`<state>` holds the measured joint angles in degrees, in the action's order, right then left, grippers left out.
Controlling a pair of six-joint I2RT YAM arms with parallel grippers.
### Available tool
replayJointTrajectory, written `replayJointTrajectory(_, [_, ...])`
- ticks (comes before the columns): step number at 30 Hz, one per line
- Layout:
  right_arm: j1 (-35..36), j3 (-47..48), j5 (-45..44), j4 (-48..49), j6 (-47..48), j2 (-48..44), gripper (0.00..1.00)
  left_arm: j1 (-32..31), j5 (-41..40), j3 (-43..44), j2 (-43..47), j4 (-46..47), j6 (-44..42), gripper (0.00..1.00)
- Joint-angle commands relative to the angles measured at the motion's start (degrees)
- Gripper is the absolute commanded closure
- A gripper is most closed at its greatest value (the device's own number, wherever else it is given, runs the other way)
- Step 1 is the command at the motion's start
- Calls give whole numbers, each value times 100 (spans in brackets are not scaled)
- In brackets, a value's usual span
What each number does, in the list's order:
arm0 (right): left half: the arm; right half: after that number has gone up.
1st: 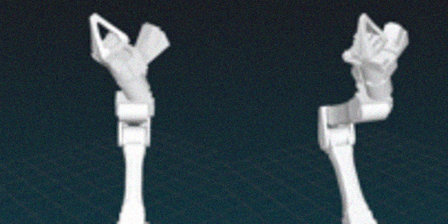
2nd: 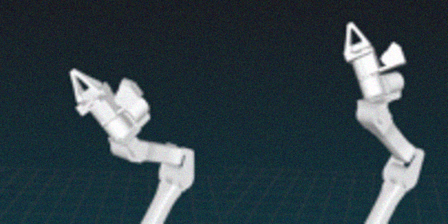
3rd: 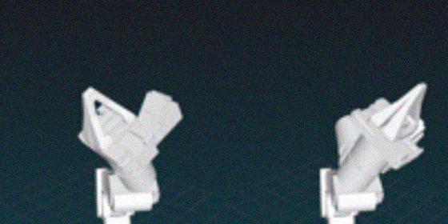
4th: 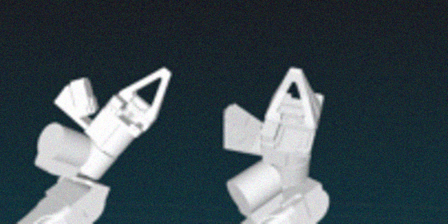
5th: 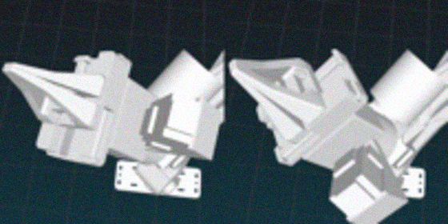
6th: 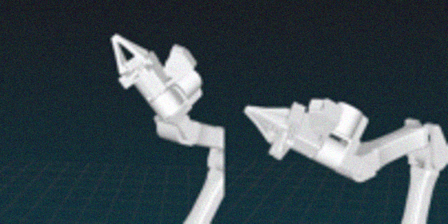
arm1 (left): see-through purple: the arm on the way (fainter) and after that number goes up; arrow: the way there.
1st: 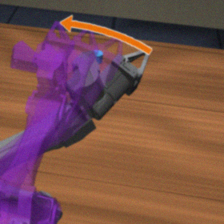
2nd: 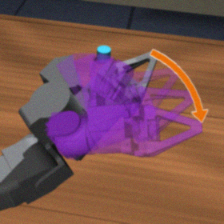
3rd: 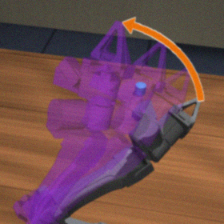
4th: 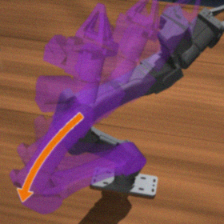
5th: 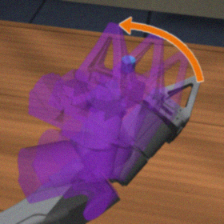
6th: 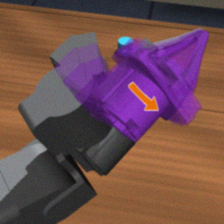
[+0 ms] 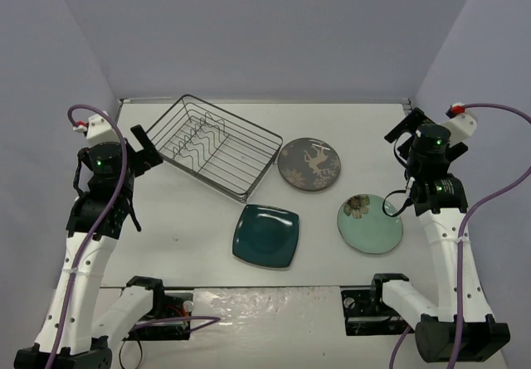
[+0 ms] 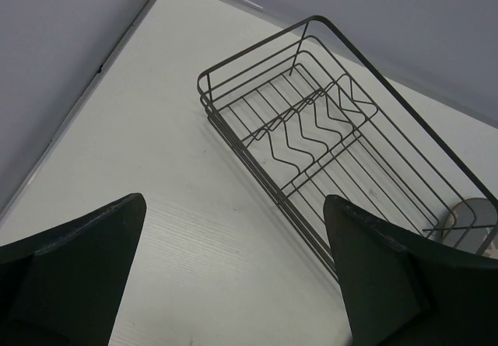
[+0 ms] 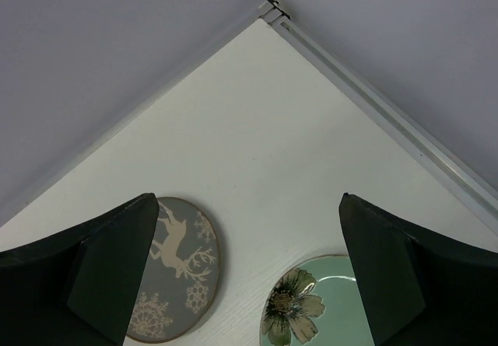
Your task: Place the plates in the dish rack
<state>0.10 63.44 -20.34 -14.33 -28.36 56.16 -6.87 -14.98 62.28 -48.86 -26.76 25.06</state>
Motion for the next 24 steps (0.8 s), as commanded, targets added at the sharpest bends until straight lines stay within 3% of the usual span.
replayJointTrajectory(1, [17,98,266,488,196,-44,0,-7,66,315,8,264,-67,3])
replayJointTrajectory(9, [-30,-136,1006,747,322,581,0,-9,319,340,-189,324,-118,3])
replayJointTrajectory(21, [-590,-533,4456,1951,848,2875,0,-16,1456,337,-707,674,-282,3])
replayJointTrajectory(24, [-590,-514,4695,2051,823,3252,0,-9,1498,337,-806,704,-282,3])
